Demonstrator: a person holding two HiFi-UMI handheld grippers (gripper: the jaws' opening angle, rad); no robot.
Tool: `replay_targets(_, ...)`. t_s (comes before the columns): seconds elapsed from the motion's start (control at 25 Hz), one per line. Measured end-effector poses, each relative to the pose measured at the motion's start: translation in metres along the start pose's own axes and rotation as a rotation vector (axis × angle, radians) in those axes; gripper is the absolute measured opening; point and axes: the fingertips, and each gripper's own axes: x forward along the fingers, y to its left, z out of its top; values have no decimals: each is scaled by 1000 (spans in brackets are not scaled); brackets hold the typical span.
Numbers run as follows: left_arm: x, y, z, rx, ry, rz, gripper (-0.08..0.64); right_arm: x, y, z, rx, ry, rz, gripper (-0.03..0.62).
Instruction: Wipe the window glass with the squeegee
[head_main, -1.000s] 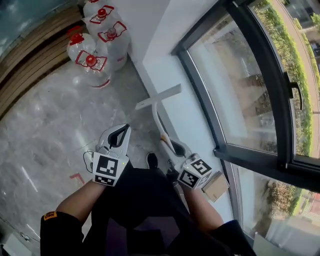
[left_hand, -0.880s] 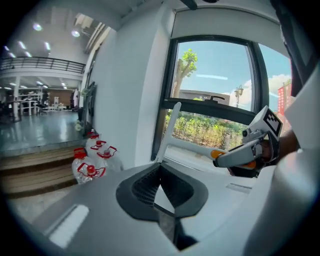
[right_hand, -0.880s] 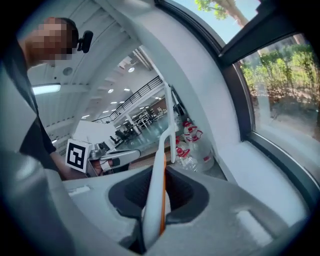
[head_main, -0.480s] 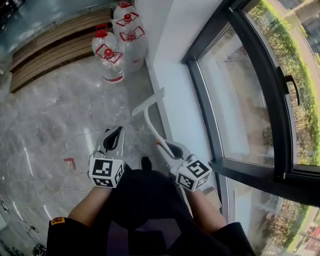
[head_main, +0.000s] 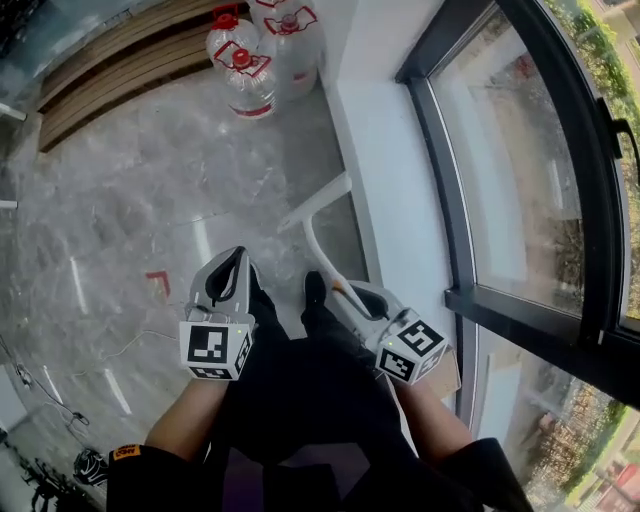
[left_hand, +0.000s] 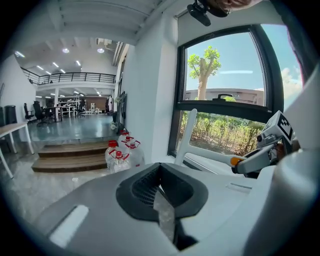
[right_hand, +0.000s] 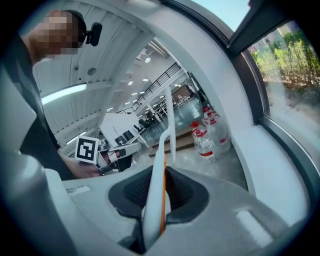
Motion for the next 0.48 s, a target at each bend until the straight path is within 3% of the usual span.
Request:
replay_targets(0.24,-12,-5,-60,-74,75,-8,17,2,9,-44,-7,129,-7,43)
replay_targets(0.48,-6,-18,-59,-95,40,7,17,-1,5,-60,3,145,-29,41)
